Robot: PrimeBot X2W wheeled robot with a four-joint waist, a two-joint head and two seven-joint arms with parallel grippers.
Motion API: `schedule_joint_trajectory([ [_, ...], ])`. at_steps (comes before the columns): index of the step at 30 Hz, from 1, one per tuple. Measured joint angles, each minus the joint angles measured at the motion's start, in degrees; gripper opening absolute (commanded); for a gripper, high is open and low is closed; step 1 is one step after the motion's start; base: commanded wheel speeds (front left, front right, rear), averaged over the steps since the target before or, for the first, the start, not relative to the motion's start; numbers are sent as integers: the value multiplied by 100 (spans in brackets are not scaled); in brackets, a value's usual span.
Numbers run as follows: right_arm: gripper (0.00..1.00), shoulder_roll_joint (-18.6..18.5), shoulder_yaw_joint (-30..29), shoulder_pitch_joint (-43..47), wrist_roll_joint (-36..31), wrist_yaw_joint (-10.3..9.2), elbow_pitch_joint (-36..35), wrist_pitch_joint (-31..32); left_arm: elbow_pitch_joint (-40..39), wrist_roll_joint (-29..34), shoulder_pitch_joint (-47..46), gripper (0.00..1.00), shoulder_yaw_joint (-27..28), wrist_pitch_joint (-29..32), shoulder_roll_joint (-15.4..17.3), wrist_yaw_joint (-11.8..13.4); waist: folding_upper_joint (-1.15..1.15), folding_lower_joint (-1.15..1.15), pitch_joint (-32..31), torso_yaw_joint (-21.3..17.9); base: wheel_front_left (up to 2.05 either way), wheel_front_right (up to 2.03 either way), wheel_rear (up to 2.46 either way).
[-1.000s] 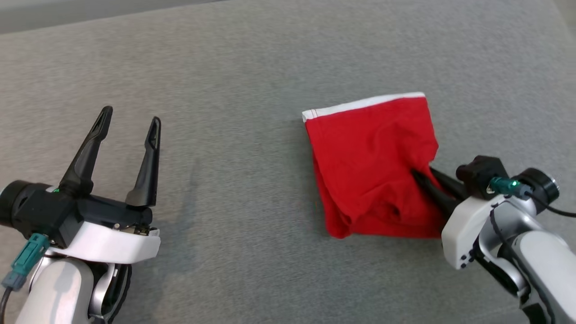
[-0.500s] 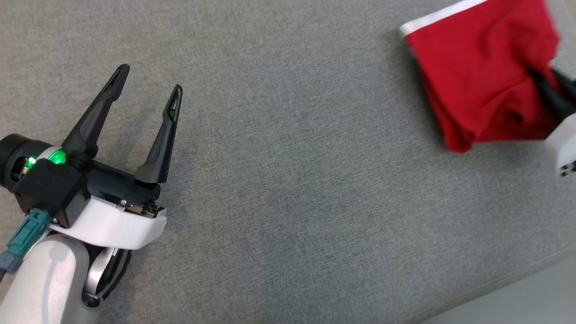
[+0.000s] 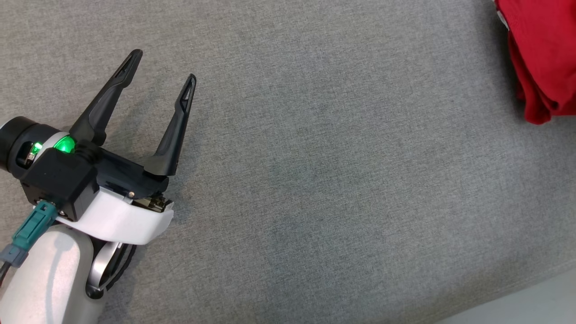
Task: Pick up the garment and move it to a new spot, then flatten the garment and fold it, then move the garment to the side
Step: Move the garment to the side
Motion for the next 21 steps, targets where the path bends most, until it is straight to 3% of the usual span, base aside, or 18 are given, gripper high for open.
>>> schedule_joint_trajectory([
  [1, 100, 51, -66, -8, 2, 0, 121, -46, 8, 0, -2, 100, -5, -1, -2, 0, 0, 0, -3, 14, 0, 0, 0],
  [6, 100, 293, -360, -7, 71, 0, 573, -390, 102, -15, 2, 100, -19, -70, -35, 26, 0, 0, -114, 72, 0, 0, 0],
  [11, 100, 621, -985, 225, 142, 0, 501, -649, 288, -99, 161, 100, 16, -220, -82, 112, 0, 1, -414, 121, 0, 0, 0],
  [16, 100, 1034, -1881, 730, 83, -1, -545, -673, 465, -224, 466, 100, 151, -365, -137, 263, 0, 1, -761, 136, 0, 0, 0],
  [21, 100, 1673, -2582, 1617, -127, -1, -1582, -686, 616, -307, 695, 100, 256, -547, -201, 400, 0, 1, -1130, 236, 0, 0, 0],
])
